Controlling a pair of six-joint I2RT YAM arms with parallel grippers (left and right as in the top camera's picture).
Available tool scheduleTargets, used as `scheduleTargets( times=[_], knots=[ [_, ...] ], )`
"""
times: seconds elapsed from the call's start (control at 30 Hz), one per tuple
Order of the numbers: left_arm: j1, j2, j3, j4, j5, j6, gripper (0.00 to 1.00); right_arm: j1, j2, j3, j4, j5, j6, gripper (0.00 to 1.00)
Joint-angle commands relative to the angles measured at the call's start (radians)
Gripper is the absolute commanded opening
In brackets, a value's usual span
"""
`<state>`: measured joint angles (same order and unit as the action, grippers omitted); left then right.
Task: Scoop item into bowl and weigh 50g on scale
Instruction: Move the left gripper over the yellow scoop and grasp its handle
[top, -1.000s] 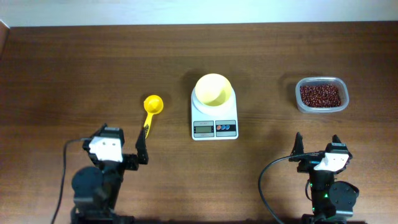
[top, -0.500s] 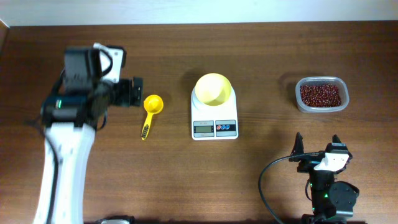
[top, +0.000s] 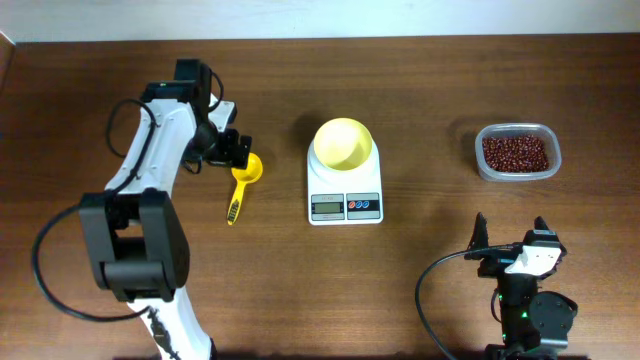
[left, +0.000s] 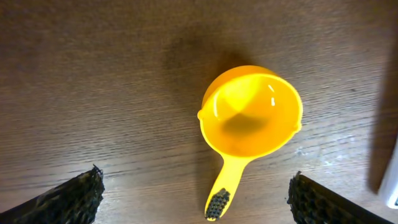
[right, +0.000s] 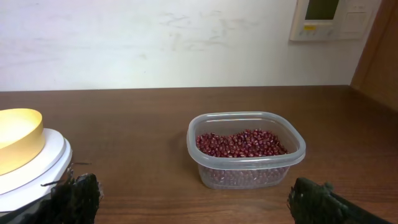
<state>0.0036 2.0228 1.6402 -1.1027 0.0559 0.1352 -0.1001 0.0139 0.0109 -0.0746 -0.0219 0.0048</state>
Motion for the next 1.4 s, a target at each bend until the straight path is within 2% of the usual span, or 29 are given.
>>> scheduleTargets(
  times=[0.0, 0.23, 0.47, 0.7, 0.77, 0.97, 1.0, 1.03, 1.1, 1.17, 1.2, 1.33, 1.37],
  knots=[
    [0.006, 0.027, 0.016, 0.013, 0.0, 0.017, 0.99, 0.008, -0.008, -0.005, -0.005, 0.012, 0.011, 0.99],
    [0.006, 0.035, 0.013, 0.043, 0.0, 0.017, 0.99, 0.008, -0.008, -0.005, -0.005, 0.012, 0.011, 0.99],
    [0.006, 0.123, 0.013, 0.049, -0.001, 0.017, 0.99, 0.008, -0.008, -0.005, -0.005, 0.012, 0.011, 0.99],
    [0.006, 0.139, 0.013, 0.111, -0.063, 0.017, 0.99, 0.008, -0.008, -0.005, -0.005, 0.011, 0.011, 0.99],
    [0.006, 0.153, 0.013, 0.131, -0.063, 0.017, 0.94, 0.008, -0.008, -0.005, -0.005, 0.012, 0.011, 0.99],
    [0.006, 0.193, 0.012, 0.146, -0.052, 0.017, 1.0, 0.008, -0.008, -0.005, -0.005, 0.012, 0.011, 0.99],
    [0.006, 0.193, 0.012, 0.15, -0.052, 0.017, 0.97, 0.008, -0.008, -0.005, -0.005, 0.012, 0.011, 0.99],
    [0.006, 0.193, 0.012, 0.154, -0.052, 0.017, 0.89, 0.008, -0.008, -0.005, -0.005, 0.012, 0.011, 0.99],
    [0.006, 0.193, 0.012, 0.167, -0.052, 0.017, 0.64, 0.008, -0.008, -0.005, -0.005, 0.012, 0.011, 0.99],
    [0.006, 0.193, 0.012, 0.174, -0.052, 0.016, 0.5, 0.008, -0.008, -0.005, -0.005, 0.012, 0.011, 0.99],
    [0.006, 0.193, 0.012, 0.175, -0.052, 0.016, 0.35, 0.008, -0.008, -0.005, -0.005, 0.012, 0.011, 0.99],
    [0.006, 0.193, 0.012, 0.179, -0.052, 0.016, 0.0, 0.008, -0.008, -0.005, -0.005, 0.012, 0.011, 0.99],
    [0.006, 0.193, 0.012, 0.179, -0.052, 0.016, 0.0, 0.008, -0.008, -0.005, -0.005, 0.012, 0.011, 0.99]
  ],
)
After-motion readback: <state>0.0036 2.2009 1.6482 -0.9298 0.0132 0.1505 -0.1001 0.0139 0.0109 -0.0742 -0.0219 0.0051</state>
